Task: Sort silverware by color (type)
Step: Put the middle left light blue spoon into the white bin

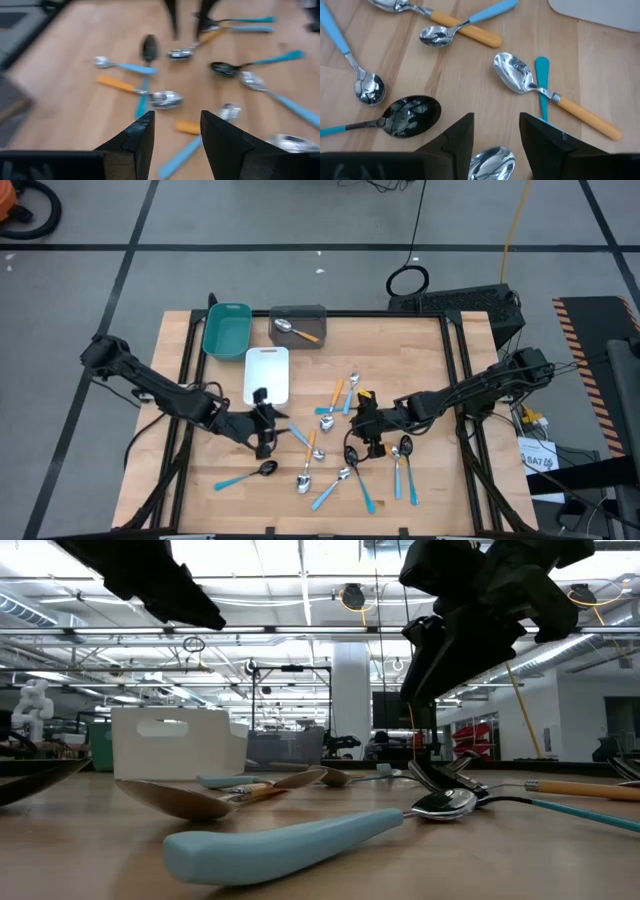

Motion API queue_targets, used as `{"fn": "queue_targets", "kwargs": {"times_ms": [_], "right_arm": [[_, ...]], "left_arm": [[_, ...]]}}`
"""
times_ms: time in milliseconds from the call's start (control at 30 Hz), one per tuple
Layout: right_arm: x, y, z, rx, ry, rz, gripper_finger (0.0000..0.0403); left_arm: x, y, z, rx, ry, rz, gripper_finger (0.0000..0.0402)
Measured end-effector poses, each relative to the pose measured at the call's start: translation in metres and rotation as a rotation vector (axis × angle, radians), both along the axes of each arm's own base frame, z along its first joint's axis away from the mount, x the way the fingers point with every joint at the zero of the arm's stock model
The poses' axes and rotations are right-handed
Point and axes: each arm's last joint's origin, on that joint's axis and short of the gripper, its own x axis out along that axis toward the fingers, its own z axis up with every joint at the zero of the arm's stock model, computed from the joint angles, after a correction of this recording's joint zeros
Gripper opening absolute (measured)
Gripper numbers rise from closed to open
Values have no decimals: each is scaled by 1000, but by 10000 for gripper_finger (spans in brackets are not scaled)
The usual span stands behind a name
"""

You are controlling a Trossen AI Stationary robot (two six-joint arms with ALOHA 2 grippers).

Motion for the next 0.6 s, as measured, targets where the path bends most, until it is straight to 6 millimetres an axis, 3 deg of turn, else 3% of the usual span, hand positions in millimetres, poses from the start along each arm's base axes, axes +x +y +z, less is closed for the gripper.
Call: {"fn": "queue_targets", "kwargs": {"times_ms": [200, 400, 600], "right_arm": [[1, 0, 1, 1, -17, 3, 153], [1, 0, 1, -13, -16, 20, 153], [1, 0, 1, -15, -12, 25, 153]], "left_arm": [[19, -7, -19, 67, 64, -107, 159], [51, -18, -14, 114, 181, -165, 159], [80, -32, -18, 247, 521, -261, 159]]}}
